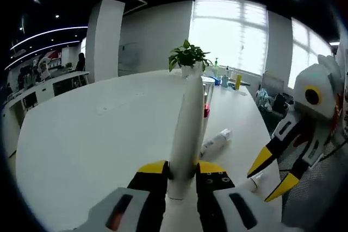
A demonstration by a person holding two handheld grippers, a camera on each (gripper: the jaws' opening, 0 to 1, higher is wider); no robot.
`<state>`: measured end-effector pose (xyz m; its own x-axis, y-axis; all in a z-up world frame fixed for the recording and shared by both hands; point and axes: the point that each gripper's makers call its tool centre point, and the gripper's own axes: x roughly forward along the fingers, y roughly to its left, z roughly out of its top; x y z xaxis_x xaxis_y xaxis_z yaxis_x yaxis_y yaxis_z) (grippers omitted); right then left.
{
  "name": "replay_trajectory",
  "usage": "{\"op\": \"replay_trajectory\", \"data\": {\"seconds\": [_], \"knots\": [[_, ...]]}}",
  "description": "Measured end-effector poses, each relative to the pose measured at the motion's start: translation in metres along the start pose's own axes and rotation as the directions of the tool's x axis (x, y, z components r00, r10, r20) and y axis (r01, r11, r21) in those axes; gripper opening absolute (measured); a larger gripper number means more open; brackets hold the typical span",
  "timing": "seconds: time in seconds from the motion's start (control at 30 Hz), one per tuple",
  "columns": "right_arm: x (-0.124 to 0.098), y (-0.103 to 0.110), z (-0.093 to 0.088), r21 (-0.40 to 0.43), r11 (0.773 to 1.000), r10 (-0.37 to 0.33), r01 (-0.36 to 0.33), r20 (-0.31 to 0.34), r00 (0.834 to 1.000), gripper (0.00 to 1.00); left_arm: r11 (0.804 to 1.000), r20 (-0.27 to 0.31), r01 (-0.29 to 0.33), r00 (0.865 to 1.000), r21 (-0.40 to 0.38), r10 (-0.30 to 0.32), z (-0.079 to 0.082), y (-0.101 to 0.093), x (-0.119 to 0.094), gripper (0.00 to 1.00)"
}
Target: Arrange the skincare products in the storage area until every visible bottle or jar stands upright without overlapping.
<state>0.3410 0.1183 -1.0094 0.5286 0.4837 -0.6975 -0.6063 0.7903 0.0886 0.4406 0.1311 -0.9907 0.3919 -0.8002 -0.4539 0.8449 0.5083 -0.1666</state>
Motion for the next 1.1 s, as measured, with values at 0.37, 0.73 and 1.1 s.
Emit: {"op": "replay_trajectory", "data": {"seconds": [0.37, 0.73, 1.1], "knots": [[0.000, 0.003, 0.001, 0.016, 1.000, 0.013, -0.013, 0.003, 1.000, 0.27, 0.988, -0.111, -0.138, 0.985, -0.068, 0.130, -0.049, 0.005, -0.005, 0.27], [0.000, 0.002, -0.003, 0.020, 1.000, 0.016, -0.016, -0.010, 1.000, 0.27, 0.971, -0.102, -0.216, 0.973, -0.102, 0.206, -0.051, 0.011, 0.005, 0.23], [-0.001, 0.001, -0.002, 0.026, 1.000, 0.013, -0.013, -0.007, 1.000, 0.27, 0.949, -0.115, -0.274, 0.959, -0.158, 0.258, -0.056, 0.026, -0.002, 0.20]]}}
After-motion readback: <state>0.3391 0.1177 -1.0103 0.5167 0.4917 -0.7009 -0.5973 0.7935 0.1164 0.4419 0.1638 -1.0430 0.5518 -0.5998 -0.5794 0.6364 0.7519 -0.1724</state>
